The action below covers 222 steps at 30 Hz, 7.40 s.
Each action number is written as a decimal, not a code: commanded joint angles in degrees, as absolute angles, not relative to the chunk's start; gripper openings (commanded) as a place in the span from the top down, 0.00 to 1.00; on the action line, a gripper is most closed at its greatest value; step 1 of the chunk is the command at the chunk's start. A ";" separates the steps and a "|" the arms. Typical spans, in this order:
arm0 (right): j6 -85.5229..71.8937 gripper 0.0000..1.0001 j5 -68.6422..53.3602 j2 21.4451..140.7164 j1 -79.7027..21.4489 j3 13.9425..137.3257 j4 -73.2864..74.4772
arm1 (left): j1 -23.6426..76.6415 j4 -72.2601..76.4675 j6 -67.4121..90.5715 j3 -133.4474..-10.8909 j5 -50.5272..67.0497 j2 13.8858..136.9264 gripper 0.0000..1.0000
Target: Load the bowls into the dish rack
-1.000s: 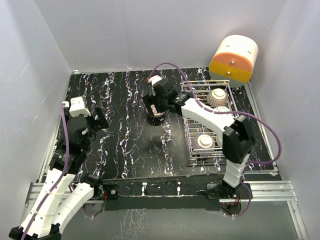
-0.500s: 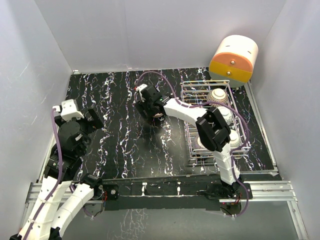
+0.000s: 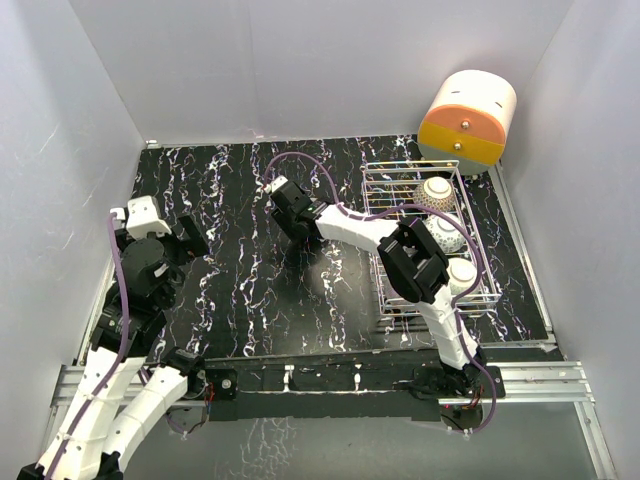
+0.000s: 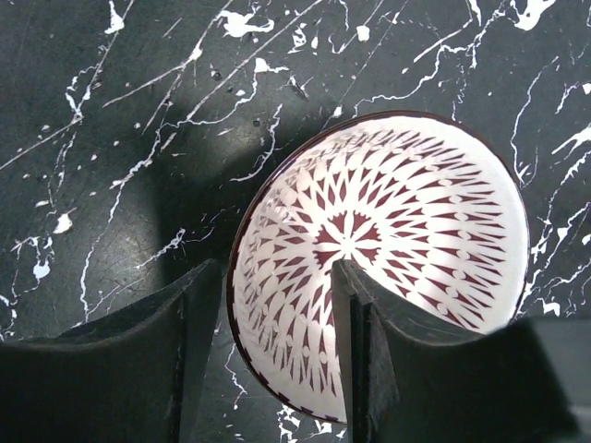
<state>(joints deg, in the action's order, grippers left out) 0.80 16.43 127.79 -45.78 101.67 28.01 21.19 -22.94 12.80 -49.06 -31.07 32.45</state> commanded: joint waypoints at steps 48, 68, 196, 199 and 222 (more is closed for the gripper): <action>-51.58 0.92 -28.25 78.68 -11.93 49.93 -41.27 | 21.44 -22.73 12.57 -50.97 -29.18 32.91 0.03; -74.04 0.92 -22.14 95.16 -3.58 36.87 -74.29 | 21.45 -23.33 12.55 -51.51 -29.31 34.05 0.03; -71.00 0.83 3.06 88.35 -12.41 26.81 -45.48 | 21.45 -22.42 14.63 -48.82 -27.47 33.62 0.03; -70.50 0.82 3.28 86.92 -12.27 26.19 -43.03 | 21.45 -22.42 14.84 -48.70 -27.25 33.44 0.03; -67.74 0.57 5.37 77.00 -11.78 29.13 -20.50 | 21.46 -22.41 15.99 -47.34 -26.90 31.55 0.03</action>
